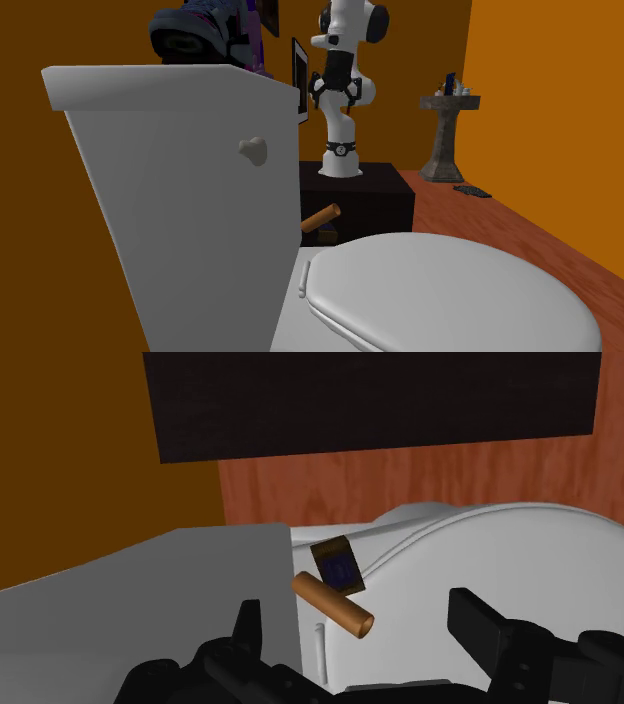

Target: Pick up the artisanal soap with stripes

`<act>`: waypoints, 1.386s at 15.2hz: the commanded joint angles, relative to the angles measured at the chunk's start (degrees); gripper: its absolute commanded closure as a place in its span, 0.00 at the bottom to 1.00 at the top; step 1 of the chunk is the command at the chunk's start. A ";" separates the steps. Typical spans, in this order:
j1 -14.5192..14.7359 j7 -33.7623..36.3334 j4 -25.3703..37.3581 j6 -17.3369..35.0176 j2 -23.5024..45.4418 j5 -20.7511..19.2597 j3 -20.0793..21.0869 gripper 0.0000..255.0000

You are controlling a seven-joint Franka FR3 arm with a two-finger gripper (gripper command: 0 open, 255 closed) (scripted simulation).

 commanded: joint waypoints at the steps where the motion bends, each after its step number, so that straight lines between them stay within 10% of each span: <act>1: -0.18 0.13 -2.17 5.24 2.58 -0.61 -0.19 0.00; 13: -5.15 5.49 -6.08 39.88 31.63 -10.20 0.53 0.00; 18: -8.41 17.62 -1.50 51.34 47.55 -26.66 -0.24 0.00; 21: -4.91 27.40 3.24 56.53 57.02 -38.57 -5.92 0.00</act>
